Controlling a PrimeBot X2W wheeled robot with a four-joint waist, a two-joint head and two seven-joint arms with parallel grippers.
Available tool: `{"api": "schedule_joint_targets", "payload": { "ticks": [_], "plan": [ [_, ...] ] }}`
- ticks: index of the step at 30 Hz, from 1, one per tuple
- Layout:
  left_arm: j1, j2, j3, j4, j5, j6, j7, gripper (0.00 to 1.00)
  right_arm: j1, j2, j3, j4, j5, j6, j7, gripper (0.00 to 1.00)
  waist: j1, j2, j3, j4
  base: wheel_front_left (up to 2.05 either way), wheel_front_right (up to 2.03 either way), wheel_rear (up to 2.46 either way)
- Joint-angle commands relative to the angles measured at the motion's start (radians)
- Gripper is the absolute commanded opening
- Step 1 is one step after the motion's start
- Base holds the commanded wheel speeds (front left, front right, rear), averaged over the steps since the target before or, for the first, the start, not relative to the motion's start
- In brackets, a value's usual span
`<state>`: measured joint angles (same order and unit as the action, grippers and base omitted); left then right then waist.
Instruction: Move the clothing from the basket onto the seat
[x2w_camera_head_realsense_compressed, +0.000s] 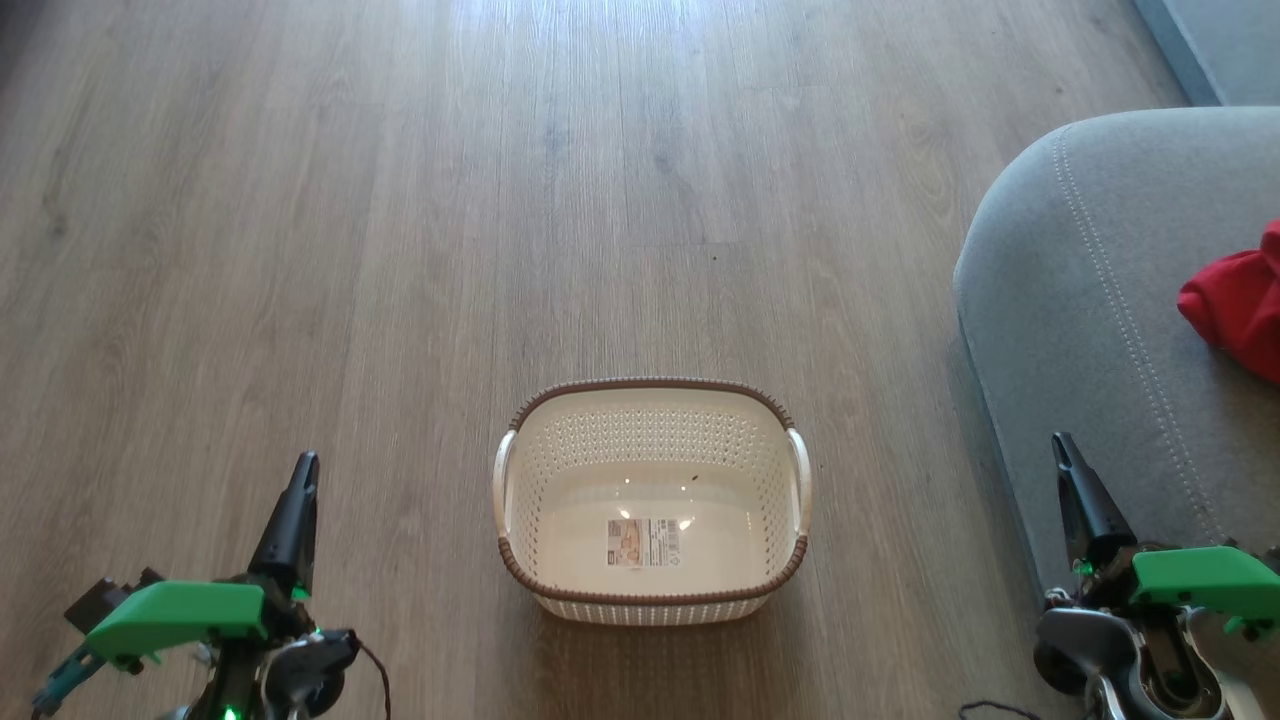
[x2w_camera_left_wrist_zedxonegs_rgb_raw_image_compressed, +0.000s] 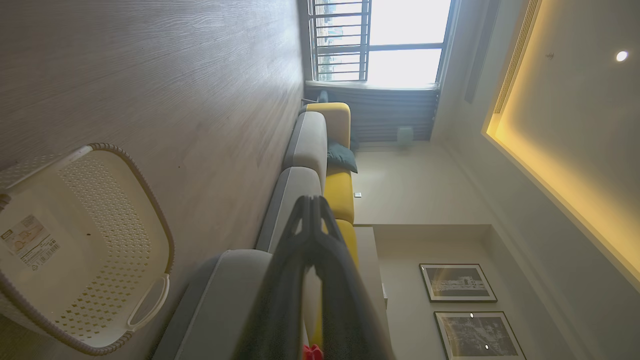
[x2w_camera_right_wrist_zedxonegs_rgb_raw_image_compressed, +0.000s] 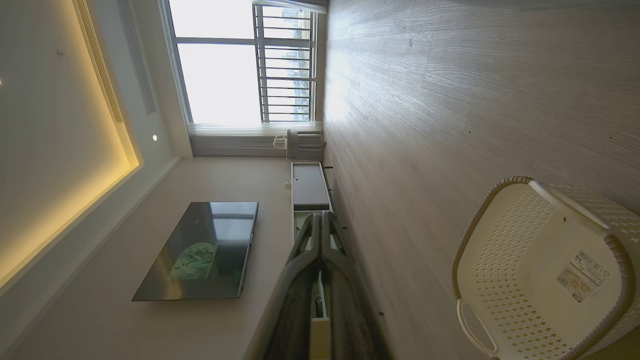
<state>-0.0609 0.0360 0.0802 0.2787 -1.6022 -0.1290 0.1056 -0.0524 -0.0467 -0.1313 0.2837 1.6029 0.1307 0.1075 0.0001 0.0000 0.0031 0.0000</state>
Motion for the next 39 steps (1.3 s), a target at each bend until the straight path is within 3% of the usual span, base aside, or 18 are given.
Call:
{"api": "schedule_joint_targets", "payload": {
  "ticks": [1, 39],
  "plan": [
    [-0.047, 0.014, 0.034, -0.033, -0.006, -0.002, 0.008, 0.00, -0.056, -0.004, 0.017, -0.039, 0.006, 0.000, 0.006, 0.00, -0.0001, 0.0000, 0.000, 0.000, 0.00, 0.00, 0.00],
    [-0.047, 0.014, 0.033, -0.034, -0.007, -0.002, 0.008, 0.00, -0.056, -0.004, 0.018, -0.039, 0.006, 0.000, 0.006, 0.00, -0.0001, 0.0000, 0.000, 0.000, 0.00, 0.00, 0.00]
  ]
}}
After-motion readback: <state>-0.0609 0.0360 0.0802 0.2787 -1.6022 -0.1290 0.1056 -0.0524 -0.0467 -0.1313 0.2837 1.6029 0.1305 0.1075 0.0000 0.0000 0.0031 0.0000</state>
